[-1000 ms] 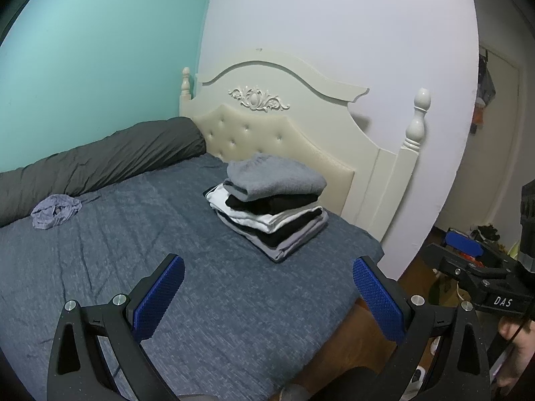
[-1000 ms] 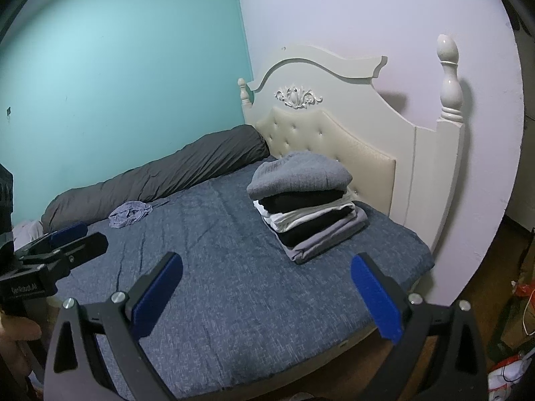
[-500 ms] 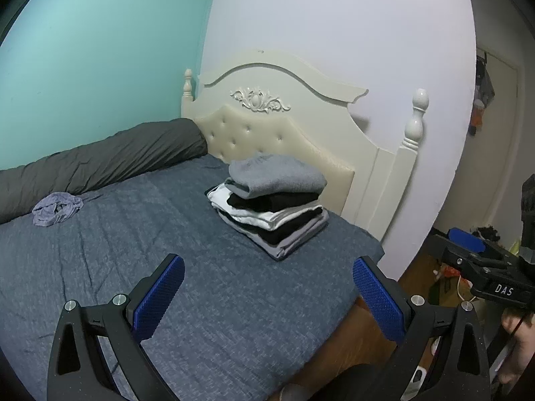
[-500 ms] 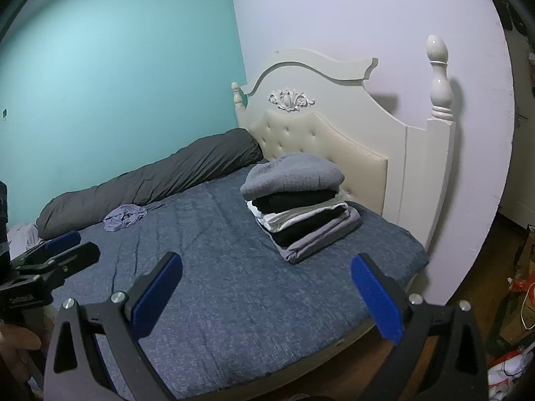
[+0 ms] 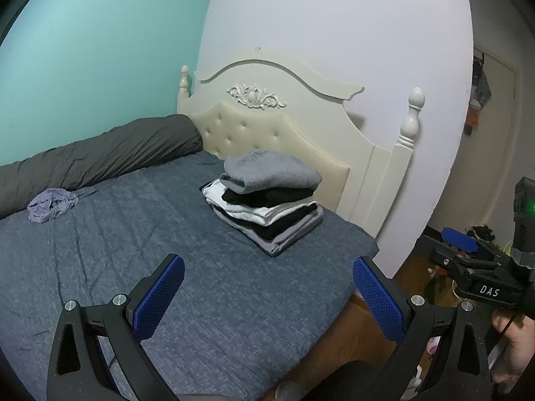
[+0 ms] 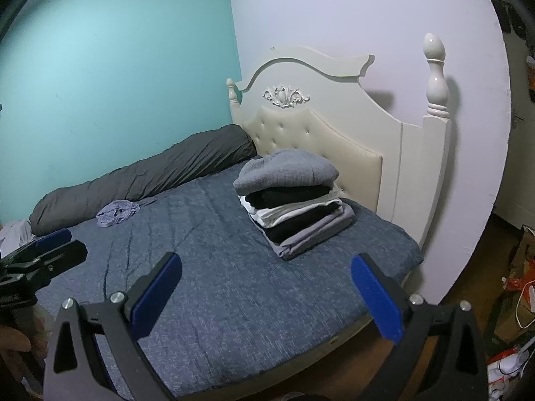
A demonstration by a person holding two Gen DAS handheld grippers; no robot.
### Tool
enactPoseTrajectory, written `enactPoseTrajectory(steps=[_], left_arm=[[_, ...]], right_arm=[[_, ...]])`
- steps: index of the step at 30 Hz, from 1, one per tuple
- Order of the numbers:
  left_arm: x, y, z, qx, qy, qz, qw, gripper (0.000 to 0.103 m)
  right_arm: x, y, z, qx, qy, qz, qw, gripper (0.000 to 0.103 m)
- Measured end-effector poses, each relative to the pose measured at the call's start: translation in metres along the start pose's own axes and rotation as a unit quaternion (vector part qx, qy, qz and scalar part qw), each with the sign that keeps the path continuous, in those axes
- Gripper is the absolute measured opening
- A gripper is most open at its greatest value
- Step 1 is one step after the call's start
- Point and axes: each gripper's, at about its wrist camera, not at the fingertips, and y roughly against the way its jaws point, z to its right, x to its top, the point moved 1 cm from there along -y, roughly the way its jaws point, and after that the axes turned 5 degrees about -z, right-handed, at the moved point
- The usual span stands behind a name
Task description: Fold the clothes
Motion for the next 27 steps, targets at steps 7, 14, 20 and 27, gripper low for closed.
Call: enactPoseTrajectory(steps=[7, 14, 20, 27], left_arm=[[-0.0004, 0.0021, -0.0022, 0.001, 0.002, 0.0, 1.0, 0.103], [-0.0034, -0.0001, -0.0042, -0.007, 0.005, -0.008, 0.9999, 0.103], [-0.005, -0.0012, -0.0039, -0.009, 0.008, -0.009, 0.9999, 0.103], [-0.0042, -0.0001, -0.0062, -0.003, 0.012, -0.008, 0.9999, 0.103]], right_arm=[[-0.0025, -0.0002, -0.0007, -0.009, 0.002, 0.0, 1.0, 0.103], [-0.0058, -0.0017, 0.0028, -0.011, -0.001, -0.005, 1.0, 0.103], [-0.0077, -0.0029, 0.0042, -0.012, -0.002, -0.009, 1.0, 0.103], [-0.0075, -0.004, 0.0044, -0.013, -0.002, -0.009, 1.0, 0.103]])
